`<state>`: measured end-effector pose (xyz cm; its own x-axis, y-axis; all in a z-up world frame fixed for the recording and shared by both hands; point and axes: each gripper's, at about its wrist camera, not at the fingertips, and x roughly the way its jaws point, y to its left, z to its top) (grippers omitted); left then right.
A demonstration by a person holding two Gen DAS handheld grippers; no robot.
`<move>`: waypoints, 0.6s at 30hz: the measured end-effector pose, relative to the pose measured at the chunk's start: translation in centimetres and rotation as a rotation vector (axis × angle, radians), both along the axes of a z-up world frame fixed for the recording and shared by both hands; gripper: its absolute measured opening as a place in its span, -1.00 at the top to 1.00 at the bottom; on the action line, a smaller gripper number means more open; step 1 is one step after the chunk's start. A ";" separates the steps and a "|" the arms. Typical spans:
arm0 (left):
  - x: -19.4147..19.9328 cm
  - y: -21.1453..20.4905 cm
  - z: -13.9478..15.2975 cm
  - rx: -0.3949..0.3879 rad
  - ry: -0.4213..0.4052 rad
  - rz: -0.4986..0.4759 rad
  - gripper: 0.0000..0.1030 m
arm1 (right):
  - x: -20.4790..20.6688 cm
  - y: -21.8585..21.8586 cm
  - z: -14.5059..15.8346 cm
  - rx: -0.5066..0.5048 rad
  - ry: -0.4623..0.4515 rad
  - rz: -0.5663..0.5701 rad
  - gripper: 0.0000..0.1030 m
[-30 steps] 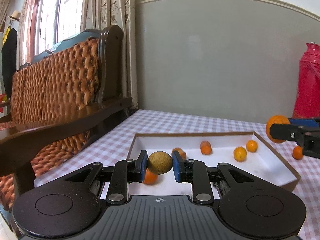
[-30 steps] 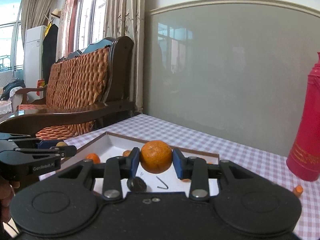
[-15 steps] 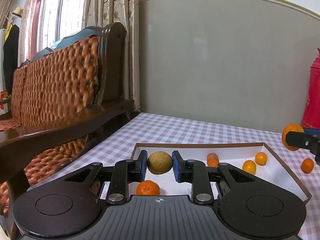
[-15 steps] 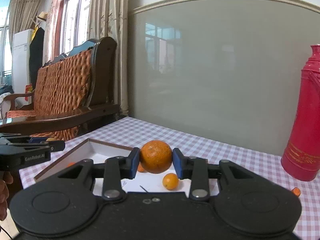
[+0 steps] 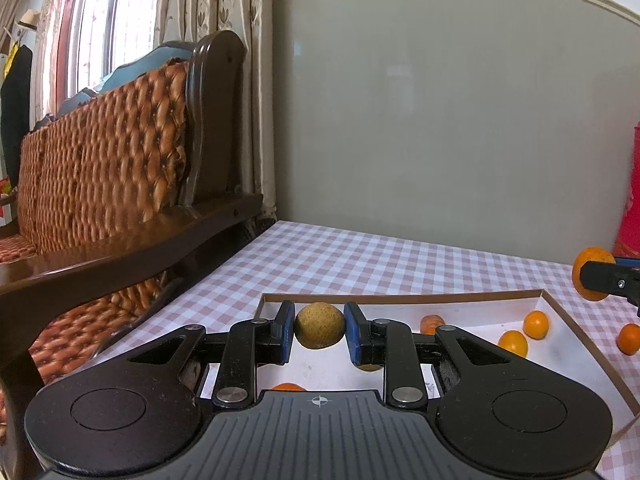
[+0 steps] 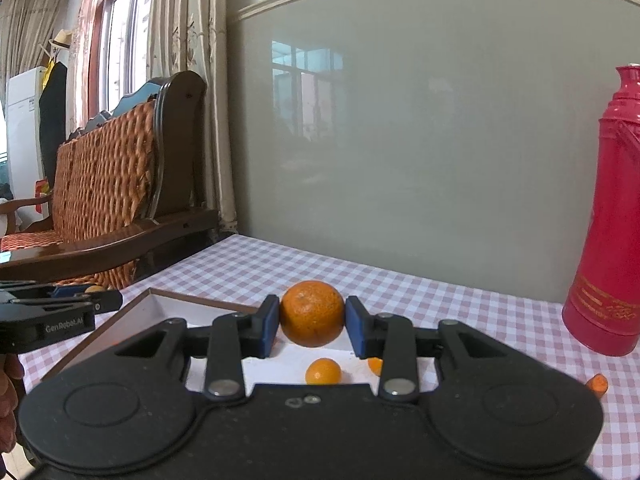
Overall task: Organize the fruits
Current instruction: 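Hold both fruits in the closed tools above the tray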
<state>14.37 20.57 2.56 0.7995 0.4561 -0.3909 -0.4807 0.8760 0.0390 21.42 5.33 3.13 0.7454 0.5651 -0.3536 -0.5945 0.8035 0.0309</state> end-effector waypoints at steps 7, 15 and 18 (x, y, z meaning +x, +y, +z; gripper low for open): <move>1.5 1.0 -0.3 -0.016 0.024 0.017 0.48 | 2.1 0.9 -0.6 -0.031 0.031 -0.014 0.47; 3.3 2.4 -0.8 -0.035 0.050 0.032 0.48 | 4.8 2.0 -1.9 -0.062 0.094 -0.025 0.47; 3.8 2.9 -1.1 -0.043 0.065 0.032 0.48 | 5.4 2.2 -2.0 -0.057 0.105 -0.021 0.46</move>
